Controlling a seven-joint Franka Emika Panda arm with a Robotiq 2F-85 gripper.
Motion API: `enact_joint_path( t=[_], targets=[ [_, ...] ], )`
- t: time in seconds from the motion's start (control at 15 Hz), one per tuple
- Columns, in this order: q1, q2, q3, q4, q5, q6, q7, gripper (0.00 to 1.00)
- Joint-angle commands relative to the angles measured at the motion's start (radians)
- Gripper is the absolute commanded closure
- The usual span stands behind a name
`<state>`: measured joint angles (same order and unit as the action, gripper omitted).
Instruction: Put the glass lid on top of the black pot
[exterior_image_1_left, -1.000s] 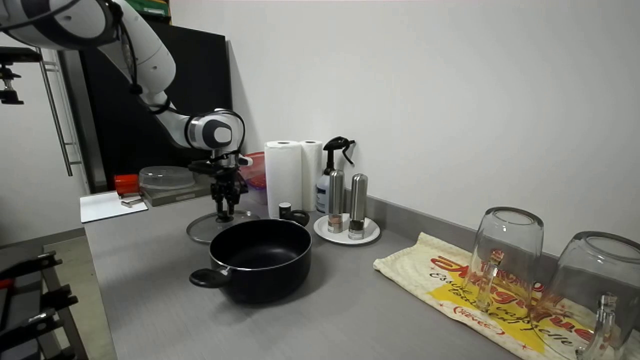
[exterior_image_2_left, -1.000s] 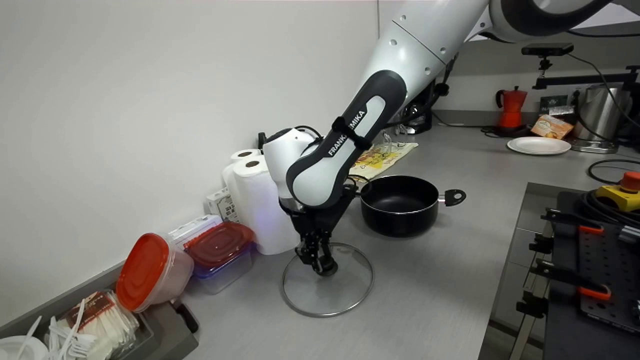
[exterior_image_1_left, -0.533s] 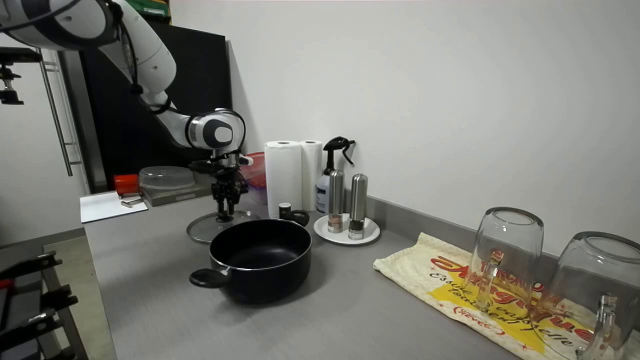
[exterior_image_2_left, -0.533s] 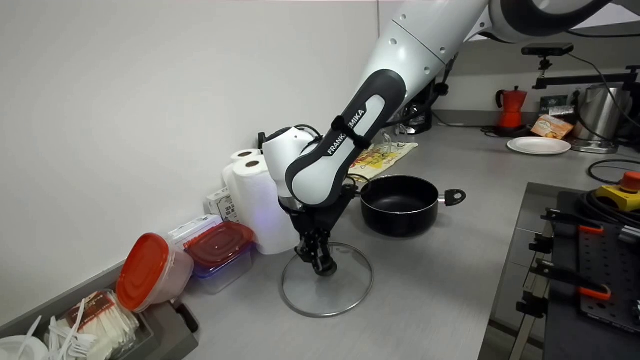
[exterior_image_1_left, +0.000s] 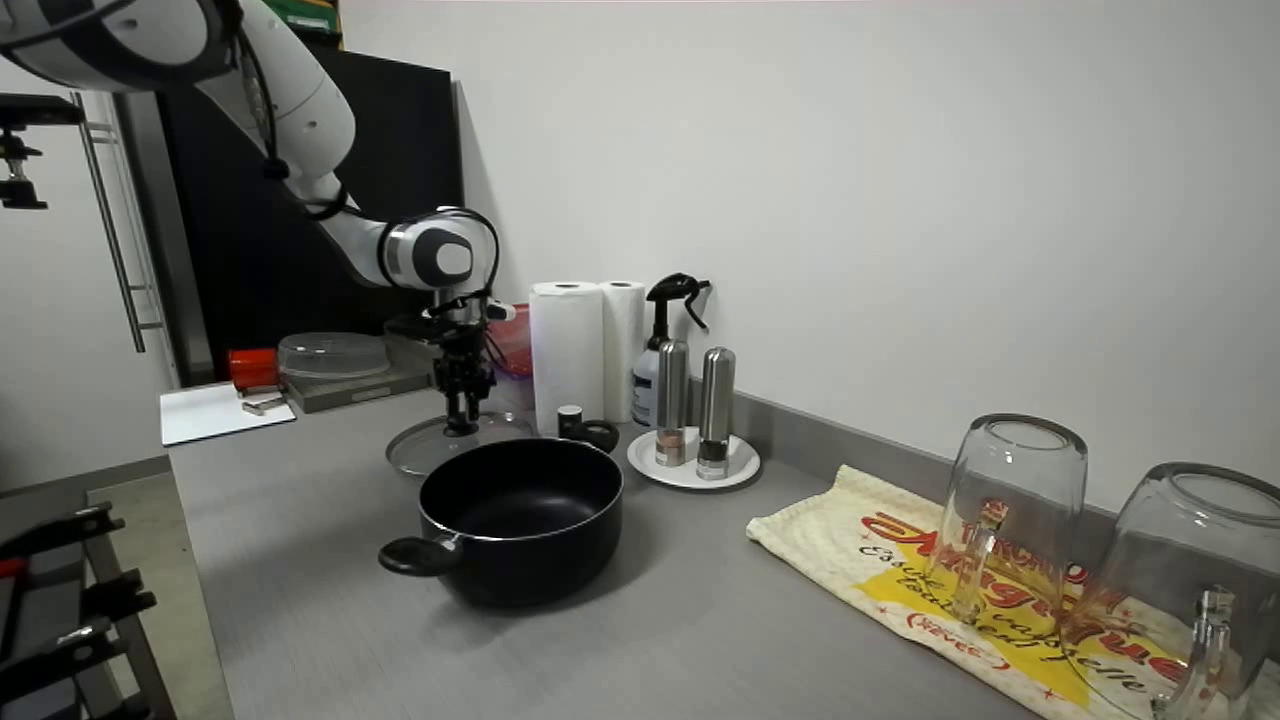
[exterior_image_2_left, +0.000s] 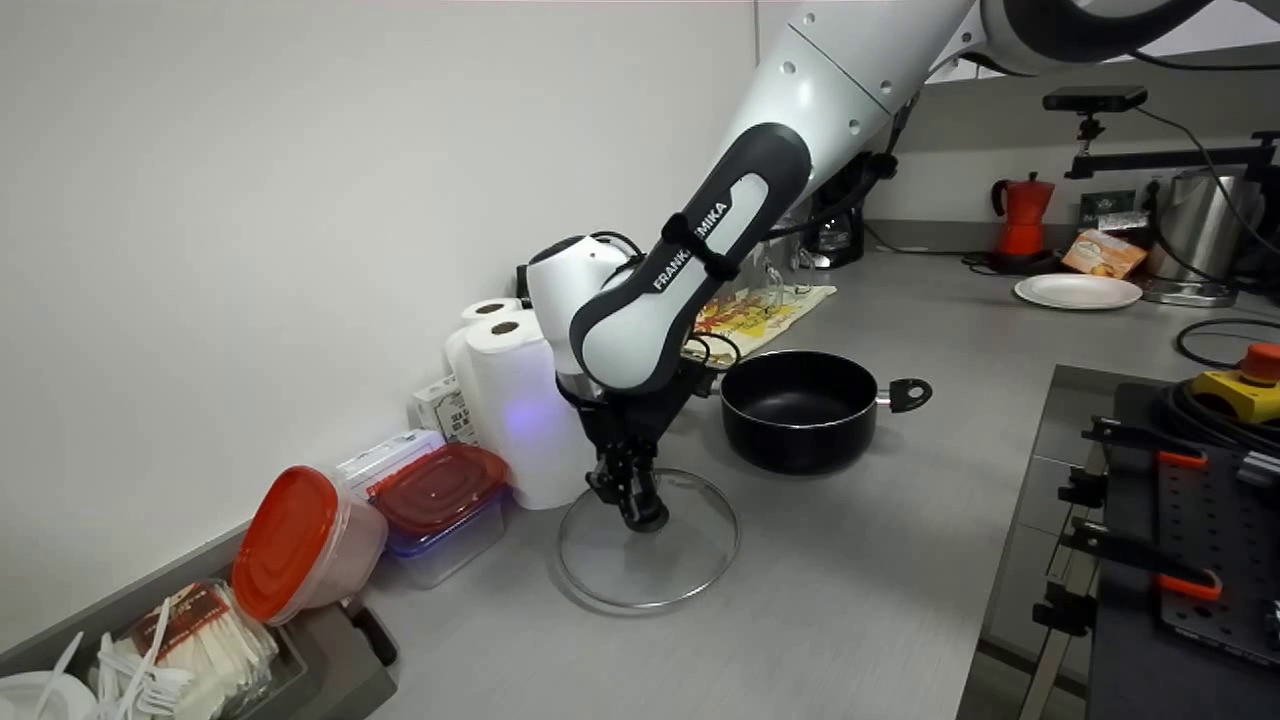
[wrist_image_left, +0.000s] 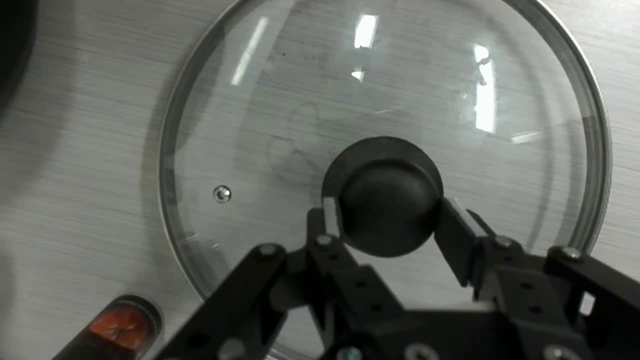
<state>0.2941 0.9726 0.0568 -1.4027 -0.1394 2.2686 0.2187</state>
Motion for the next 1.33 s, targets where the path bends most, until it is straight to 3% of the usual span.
enact_joint_path(
  t=[0.0,0.67,1.0,1.27],
  targets=[
    [0.007,-0.089,-0.015,-0.024,0.005,-0.036,0.000,0.75],
    [0.040,-0.388,-0.051,-0.172,-0.088,-0.101,0.039,0.75],
    [0.029,-0.618,-0.052,-0.333,-0.178,-0.099,0.074,0.75],
    [-0.022,-0.803,-0.051,-0.489,-0.223,-0.087,0.095,0.75]
  ],
)
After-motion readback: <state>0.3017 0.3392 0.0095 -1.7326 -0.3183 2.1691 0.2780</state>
